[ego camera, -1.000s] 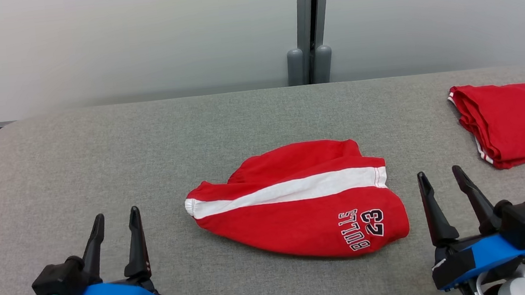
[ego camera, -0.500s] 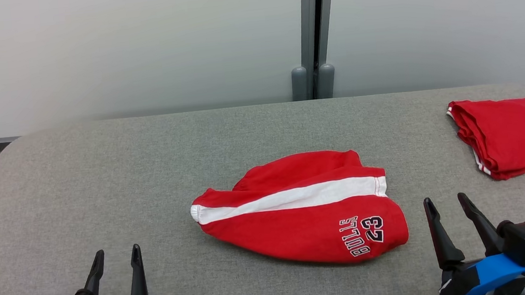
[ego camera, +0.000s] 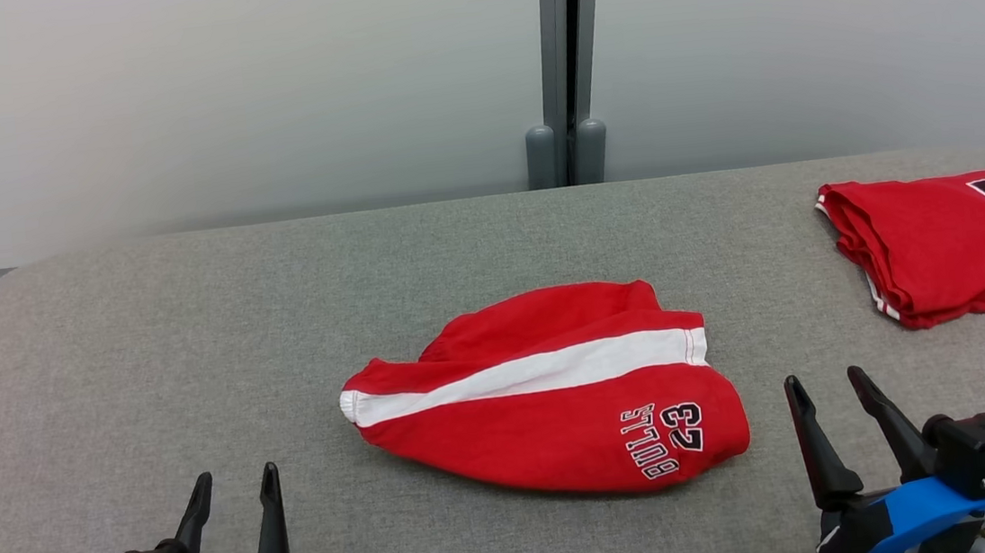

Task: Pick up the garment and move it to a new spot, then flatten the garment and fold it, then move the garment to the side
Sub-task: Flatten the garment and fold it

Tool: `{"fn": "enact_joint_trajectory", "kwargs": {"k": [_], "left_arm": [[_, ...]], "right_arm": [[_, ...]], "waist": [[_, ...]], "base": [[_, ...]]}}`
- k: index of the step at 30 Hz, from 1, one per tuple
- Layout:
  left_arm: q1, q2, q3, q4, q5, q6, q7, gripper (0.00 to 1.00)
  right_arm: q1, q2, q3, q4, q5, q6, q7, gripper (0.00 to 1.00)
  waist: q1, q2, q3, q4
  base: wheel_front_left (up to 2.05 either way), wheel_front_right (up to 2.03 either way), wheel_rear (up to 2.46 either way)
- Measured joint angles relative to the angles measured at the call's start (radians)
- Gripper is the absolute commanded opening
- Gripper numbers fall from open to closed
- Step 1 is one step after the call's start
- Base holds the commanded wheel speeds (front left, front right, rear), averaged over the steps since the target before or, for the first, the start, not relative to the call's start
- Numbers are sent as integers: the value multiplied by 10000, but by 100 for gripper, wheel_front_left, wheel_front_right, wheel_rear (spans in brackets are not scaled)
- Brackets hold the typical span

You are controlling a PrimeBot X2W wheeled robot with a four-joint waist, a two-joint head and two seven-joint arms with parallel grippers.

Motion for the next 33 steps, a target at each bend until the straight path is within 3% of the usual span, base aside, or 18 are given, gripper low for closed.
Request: {"fn": "enact_joint_trajectory", "kwargs": {"k": [12,24,33], "left_arm": [[-238,-128,-136,291,77,-224,61,100],[-2086,-190,-1273,1337,-198,-648,1645,100],[-2963,-198,-1645,2437,-642,-690,1987,100]], "right_arm": [[-39,0,127,-44,13,0,88,100],[-466,-2,514,15,15,0,84,100],[-723,0,734,171,88,0,-25,100]], "waist": [[0,0,91,9],[1,1,589,-210],[1,1,957,-538]], "base": [[0,0,0],[0,0,0],[0,0,0]]}}
